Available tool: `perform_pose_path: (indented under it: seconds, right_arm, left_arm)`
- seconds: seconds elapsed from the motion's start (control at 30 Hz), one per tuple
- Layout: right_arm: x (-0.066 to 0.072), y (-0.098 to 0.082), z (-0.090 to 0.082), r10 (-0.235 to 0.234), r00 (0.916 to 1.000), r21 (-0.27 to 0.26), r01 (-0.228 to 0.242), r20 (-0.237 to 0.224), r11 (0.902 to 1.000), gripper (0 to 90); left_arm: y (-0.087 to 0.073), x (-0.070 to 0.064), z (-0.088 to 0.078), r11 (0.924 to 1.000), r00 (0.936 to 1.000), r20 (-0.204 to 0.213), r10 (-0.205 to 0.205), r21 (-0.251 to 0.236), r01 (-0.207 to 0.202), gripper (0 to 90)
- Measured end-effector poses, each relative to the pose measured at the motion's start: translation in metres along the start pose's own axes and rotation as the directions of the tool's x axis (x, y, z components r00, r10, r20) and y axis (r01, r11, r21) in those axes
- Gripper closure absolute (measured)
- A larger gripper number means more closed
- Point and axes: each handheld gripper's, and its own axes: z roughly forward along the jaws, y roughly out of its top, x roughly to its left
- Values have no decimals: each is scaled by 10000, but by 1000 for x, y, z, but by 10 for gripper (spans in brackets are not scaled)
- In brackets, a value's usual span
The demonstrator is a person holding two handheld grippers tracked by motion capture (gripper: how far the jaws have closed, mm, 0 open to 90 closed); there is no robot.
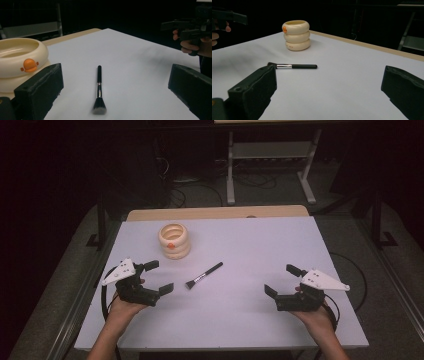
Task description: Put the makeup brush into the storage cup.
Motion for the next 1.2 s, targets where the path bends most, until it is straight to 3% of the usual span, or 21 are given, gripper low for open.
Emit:
perform_pose_path:
  seconds: [0.13,1.2]
  right_arm:
    - [-1,0,0,-35,10000,-77,35,5,10000,0]
    - [0,1,-2,-159,9998,-269,161,86,9995,0]
  left_arm:
    - [2,2,2,9999,9999,30,107,112,-108,0]
    - [23,7,35,9992,9976,653,232,-348,-210,0]
